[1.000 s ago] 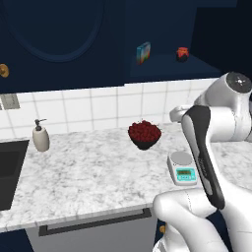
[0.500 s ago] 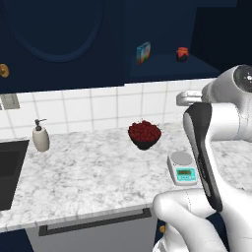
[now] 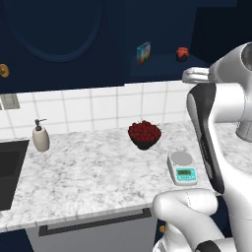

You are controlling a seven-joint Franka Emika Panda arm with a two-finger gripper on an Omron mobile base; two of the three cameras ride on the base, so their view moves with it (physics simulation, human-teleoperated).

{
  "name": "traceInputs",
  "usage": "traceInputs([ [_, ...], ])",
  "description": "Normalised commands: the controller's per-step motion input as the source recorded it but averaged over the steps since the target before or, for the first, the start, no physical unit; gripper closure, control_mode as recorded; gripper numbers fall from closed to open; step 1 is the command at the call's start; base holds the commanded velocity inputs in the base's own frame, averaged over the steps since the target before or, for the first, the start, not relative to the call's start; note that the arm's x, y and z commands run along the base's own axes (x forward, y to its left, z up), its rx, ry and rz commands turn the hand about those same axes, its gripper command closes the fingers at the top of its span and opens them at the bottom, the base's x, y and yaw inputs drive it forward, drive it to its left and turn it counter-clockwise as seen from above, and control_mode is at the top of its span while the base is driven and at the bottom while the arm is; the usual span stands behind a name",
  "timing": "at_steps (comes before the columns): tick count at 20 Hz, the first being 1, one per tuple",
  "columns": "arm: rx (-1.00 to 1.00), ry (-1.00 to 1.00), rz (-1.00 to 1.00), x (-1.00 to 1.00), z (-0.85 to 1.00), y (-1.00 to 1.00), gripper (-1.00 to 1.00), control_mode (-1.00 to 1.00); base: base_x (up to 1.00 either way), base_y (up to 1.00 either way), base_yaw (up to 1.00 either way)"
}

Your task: Pick the jam and place it on the digital scale for weighing, and close the cabinet.

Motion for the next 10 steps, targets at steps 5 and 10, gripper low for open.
traceInputs([
  [5, 0.0, -0.25, 0.0, 0.23, 0.24, -0.07, -1.0, -1.0, 0.0, 0.0, 0.0],
  [10, 0.0, -0.05, -0.02, 0.31, 0.24, -0.01, -1.0, -1.0, 0.0, 0.0, 0.0],
])
